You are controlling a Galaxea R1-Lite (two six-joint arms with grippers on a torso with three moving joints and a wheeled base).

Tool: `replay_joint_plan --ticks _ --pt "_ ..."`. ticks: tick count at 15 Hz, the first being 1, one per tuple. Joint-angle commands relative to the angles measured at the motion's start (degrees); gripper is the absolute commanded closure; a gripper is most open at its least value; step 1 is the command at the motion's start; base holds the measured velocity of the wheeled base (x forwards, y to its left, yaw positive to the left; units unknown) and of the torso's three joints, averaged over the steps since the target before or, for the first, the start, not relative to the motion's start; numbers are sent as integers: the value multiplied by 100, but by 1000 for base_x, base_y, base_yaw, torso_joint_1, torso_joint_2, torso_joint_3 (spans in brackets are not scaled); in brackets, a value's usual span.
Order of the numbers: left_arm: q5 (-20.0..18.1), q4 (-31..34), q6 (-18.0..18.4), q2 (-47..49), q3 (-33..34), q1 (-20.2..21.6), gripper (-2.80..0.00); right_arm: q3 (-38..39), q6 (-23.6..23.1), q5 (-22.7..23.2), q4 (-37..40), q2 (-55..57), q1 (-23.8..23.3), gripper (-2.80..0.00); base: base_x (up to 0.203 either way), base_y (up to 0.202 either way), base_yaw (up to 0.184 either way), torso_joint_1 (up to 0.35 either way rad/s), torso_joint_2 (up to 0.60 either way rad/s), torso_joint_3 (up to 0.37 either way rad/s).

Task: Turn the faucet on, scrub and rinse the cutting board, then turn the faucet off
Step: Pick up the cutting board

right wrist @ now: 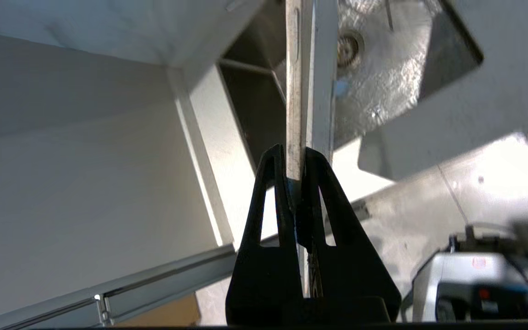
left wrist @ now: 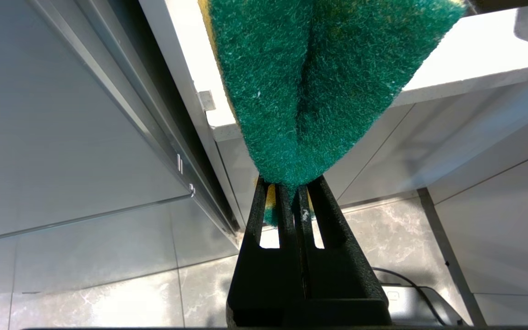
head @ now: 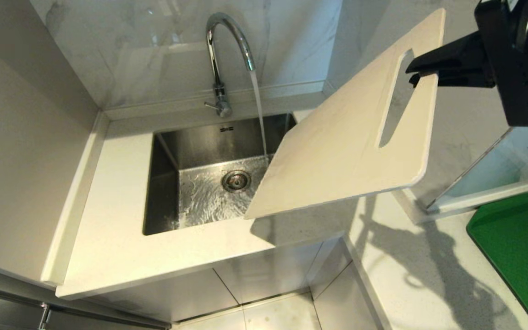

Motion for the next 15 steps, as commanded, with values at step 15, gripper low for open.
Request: replay_joint_plan --ticks 15 --pt "2 4 -2 7 -1 1 0 -237 -2229 -78 517 -94 -333 0 0 0 0 0 0 0"
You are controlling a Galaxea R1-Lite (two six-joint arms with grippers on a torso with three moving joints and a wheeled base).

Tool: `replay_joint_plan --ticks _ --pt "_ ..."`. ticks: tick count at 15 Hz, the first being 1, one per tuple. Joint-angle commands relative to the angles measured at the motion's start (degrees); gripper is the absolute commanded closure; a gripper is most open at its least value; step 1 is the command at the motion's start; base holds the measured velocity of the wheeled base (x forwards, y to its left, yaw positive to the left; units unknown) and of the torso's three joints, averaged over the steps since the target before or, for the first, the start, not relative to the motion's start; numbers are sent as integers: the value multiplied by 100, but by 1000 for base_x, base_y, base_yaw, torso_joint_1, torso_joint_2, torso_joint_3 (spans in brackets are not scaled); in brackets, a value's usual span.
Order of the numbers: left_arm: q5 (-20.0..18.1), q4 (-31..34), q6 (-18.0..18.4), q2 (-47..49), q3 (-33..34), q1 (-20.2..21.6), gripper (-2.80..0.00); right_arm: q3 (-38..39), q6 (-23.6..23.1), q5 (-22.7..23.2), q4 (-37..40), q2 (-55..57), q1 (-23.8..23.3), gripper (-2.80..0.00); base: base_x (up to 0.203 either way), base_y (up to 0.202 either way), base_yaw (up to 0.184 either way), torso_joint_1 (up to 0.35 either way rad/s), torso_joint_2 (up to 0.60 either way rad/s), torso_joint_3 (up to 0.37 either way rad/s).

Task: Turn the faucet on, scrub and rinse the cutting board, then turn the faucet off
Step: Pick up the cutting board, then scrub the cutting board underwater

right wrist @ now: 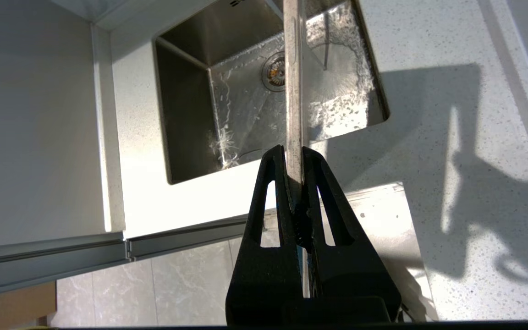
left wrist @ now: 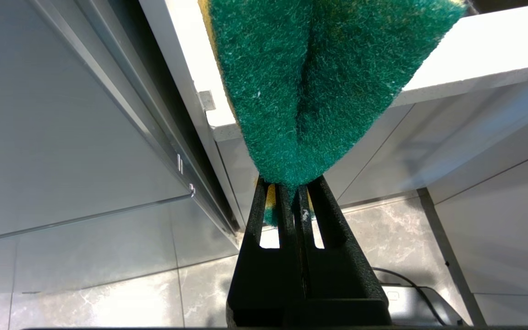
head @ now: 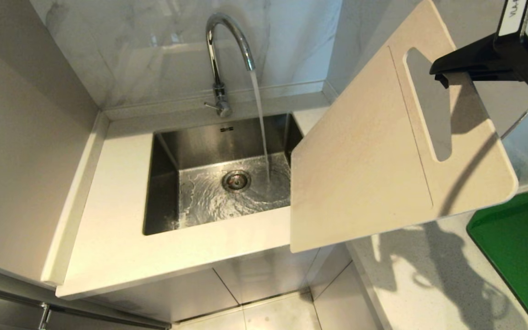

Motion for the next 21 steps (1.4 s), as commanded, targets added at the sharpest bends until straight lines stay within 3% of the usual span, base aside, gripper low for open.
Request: replay_joint_plan --ticks 1,11,21 --pt "2 4 -2 7 -1 1 0 23 37 -3 22 -99 -41 0 0 0 0 0 0 0" --pt "2 -3 -10 7 -1 1 0 27 65 11 5 -298 -250 0 0 0 0 0 0 0" --pt "2 4 -2 7 8 1 0 62 73 41 31 -448 -250 0 184 0 -7 3 4 4"
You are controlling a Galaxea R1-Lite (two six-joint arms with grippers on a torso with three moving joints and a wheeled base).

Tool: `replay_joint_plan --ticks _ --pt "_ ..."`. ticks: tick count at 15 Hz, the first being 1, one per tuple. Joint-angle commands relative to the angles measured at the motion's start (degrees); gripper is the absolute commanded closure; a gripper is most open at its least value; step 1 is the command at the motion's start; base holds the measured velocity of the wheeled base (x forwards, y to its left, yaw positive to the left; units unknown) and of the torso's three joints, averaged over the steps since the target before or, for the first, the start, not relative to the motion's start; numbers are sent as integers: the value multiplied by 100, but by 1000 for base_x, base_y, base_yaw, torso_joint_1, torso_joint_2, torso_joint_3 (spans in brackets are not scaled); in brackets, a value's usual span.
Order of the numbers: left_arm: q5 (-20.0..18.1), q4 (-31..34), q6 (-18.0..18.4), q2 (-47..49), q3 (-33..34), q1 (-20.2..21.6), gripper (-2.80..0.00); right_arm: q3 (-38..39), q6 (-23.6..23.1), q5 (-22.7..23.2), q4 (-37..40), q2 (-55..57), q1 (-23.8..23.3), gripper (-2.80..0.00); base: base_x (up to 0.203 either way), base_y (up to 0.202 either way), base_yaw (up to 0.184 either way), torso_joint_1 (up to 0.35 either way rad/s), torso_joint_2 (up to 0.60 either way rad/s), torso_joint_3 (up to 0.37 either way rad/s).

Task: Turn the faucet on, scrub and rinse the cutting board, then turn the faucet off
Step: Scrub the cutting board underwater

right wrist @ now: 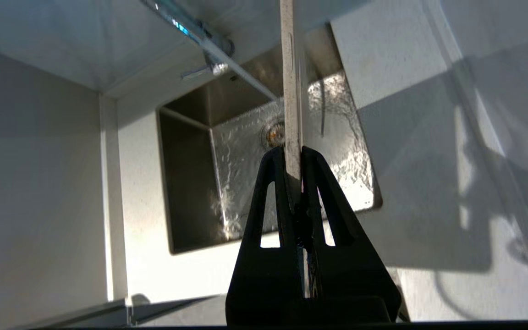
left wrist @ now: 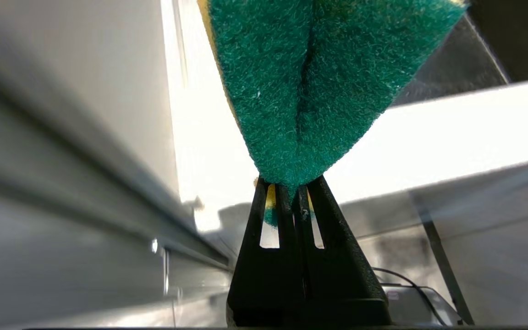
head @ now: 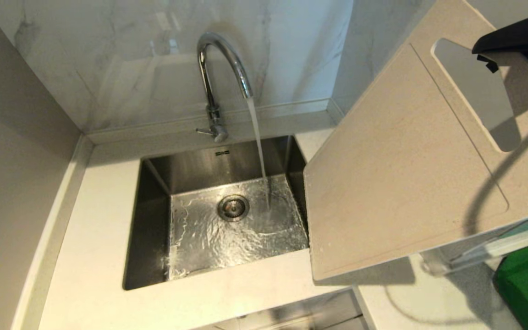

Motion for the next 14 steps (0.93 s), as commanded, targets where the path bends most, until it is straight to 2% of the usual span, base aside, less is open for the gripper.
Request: replay_joint_plan --ticks 1,3,8,11,14 --pt "2 4 7 7 4 1 0 43 25 9 18 -27 1 0 194 0 -1 2 7 7" --pt "2 4 3 7 4 1 0 49 109 9 10 -10 1 0 126 0 20 4 4 0" --pt "2 4 -2 7 4 1 0 81 148 18 -4 41 1 0 0 0 0 0 0 0" --pt "2 4 -2 7 4 1 0 93 415 44 -68 175 1 0 0 0 0 0 0 0" --pt "2 4 7 7 4 1 0 84 426 44 -165 243 1 0 0 0 0 0 0 0"
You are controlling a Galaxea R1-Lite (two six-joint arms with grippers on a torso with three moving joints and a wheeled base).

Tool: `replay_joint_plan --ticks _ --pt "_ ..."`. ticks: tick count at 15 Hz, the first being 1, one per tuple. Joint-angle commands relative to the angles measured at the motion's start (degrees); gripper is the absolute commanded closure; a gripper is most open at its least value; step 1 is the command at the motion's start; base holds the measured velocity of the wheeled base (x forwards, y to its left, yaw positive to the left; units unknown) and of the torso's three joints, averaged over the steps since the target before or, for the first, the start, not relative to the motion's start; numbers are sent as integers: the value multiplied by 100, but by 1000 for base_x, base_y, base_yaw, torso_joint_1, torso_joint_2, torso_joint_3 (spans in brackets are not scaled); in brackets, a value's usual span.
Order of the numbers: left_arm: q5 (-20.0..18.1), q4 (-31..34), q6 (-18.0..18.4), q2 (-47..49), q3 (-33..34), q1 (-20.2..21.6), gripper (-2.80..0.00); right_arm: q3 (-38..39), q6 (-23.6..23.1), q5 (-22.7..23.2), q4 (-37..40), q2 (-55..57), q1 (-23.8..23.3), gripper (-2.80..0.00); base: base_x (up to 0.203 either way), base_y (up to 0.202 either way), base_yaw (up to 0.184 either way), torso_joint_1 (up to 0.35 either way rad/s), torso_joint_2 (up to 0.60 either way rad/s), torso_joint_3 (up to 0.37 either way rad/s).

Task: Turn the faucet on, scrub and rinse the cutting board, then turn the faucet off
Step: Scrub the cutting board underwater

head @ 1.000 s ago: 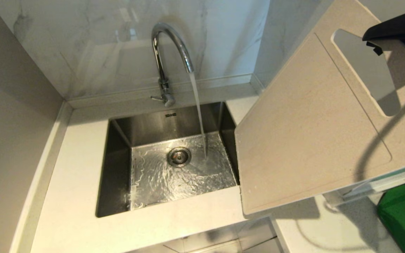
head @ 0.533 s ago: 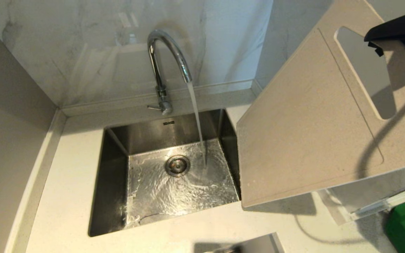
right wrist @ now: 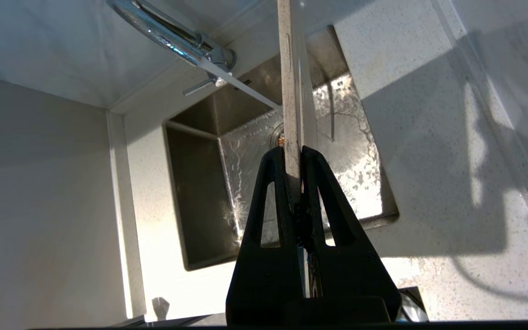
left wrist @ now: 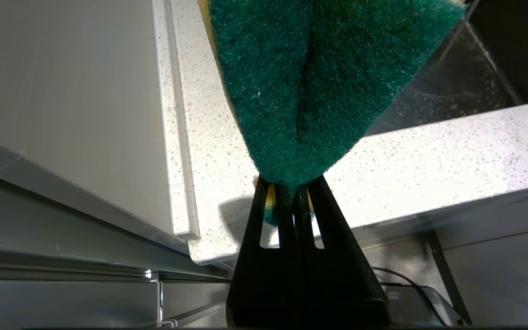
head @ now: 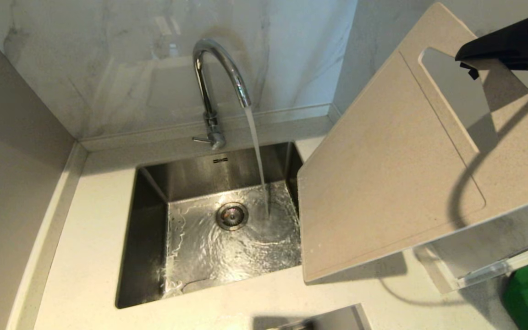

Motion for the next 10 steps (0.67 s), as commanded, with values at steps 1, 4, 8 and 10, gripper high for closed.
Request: replay_joint_plan --ticks 1,4,8,10 --pt "11 -3 -4 10 8 1 0 -13 14 2 -1 82 3 0 0 0 0 0 0 0" --pt "2 6 -4 5 -1 1 0 -4 14 2 -9 82 3 0 82 0 -10 1 -1 2" --pt "2 6 -4 5 -1 1 0 45 58 3 -1 96 3 0 6 0 12 14 6 -1" --pt "2 6 -4 5 -1 1 0 55 372 11 -94 306 4 0 0 0 0 0 0 0"
